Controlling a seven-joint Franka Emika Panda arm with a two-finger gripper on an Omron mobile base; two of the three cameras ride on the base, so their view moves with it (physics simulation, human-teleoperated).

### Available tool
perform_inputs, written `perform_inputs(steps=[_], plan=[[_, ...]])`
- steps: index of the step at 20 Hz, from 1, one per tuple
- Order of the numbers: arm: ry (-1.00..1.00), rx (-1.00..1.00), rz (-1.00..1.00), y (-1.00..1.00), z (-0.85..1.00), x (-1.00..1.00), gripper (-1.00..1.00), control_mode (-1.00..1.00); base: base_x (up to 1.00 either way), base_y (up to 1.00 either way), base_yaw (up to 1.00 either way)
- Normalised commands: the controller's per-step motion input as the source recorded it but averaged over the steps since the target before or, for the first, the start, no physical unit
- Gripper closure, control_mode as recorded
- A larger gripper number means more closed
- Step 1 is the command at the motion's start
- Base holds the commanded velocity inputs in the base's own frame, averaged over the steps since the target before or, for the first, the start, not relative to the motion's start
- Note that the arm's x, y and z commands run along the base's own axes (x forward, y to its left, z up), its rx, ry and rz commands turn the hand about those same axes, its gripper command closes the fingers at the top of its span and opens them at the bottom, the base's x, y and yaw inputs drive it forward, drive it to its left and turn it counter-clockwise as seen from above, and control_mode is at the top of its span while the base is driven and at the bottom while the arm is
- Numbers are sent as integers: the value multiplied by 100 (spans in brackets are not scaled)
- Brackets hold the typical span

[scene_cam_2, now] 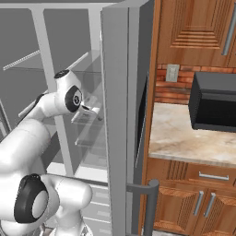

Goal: Take the eggplant and orange from the fridge shelf and place them in the freezer drawer to begin freezing them.

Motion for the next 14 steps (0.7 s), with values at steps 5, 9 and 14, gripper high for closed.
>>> perform_inputs(steps=[5, 9, 14], plan=[[0, 1, 0, -5, -5, 43, -100, -100, 0, 0, 0], [0, 0, 0, 0, -21, 26, -100, -100, 0, 0, 0], [0, 0, 0, -21, -18, 57, -100, -100, 0, 0, 0]])
